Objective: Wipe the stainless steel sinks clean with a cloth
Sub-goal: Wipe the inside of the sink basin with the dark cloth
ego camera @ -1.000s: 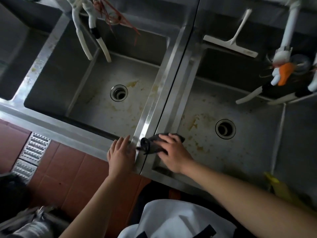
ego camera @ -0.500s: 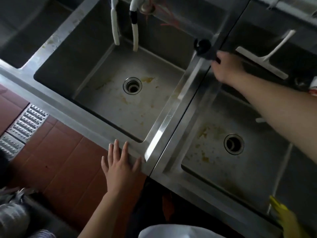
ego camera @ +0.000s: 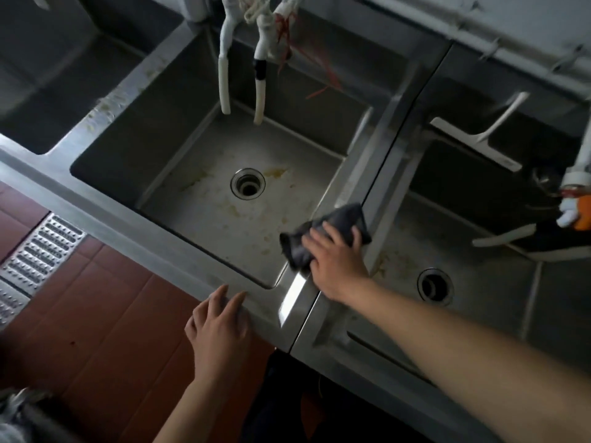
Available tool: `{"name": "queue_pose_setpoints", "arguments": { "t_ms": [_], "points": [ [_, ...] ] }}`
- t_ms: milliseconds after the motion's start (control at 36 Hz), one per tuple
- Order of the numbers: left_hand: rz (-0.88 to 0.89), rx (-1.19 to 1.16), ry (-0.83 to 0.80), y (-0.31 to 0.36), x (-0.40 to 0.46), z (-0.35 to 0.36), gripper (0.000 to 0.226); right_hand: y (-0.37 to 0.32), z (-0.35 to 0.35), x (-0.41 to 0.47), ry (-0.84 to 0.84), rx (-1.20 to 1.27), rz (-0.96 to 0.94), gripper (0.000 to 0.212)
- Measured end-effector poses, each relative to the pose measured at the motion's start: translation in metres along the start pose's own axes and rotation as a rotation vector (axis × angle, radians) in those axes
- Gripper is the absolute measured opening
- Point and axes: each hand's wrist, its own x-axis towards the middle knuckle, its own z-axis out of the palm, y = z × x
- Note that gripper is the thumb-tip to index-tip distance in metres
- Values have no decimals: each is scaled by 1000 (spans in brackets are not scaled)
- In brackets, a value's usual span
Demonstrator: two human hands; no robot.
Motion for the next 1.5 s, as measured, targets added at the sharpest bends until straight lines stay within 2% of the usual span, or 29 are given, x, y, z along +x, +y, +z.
{"name": "queue_pose_setpoints", "arguments": {
  "t_ms": [167, 333, 472, 528, 583, 639, 694, 750, 806, 861, 972, 1139, 1250, 1361, 1500],
  "points": [
    [-43, -256, 9, -7, 17, -29, 55, -44, 24, -53, -58, 44, -116, 58],
    [28, -293, 98, -6, 24, -38, 51, -63, 26, -80, -123, 90, -223, 53],
    [121, -335, 54, 22, 34, -32, 49, -38, 14, -102, -86, 2, -306, 48],
    [194, -302, 15, 38, 40, -28, 46, -16, 13, -116, -124, 63, -227, 52],
    [268, -284, -43, 57, 46, -23, 43, 9, 16, -133, -165, 240, -77, 55],
    [343, -255, -101, 77, 53, -17, 40, 33, 24, -154, -141, 537, 146, 52],
    [410, -209, -159, 96, 58, -7, 37, 52, 34, -175, -100, 865, 395, 37],
    [481, -133, -198, 112, 65, 5, 39, 67, 44, -189, 38, 1242, 653, 23],
    [548, -39, -215, 126, 73, 20, 45, 82, 48, -198, 281, 1567, 887, 14],
    [586, 64, -234, 144, 80, 34, 55, 96, 45, -203, 439, 1741, 1043, 13],
    [639, 197, -226, 183, 100, 59, 72, 123, 37, -203, 509, 1861, 1125, 7],
    [688, 352, -135, 242, 143, 80, 72, 157, 53, -182, 455, 1862, 1120, 6],
    [703, 440, -132, 260, 162, 95, 69, 179, 68, -152, 453, 1822, 1150, 23],
    [698, 481, -97, 258, 169, 111, 64, 208, 85, -116, 435, 1650, 1169, 42],
    [701, 411, 7, 253, 173, 121, 62, 258, 103, -72, 319, 1574, 1195, 40]
  ]
}}
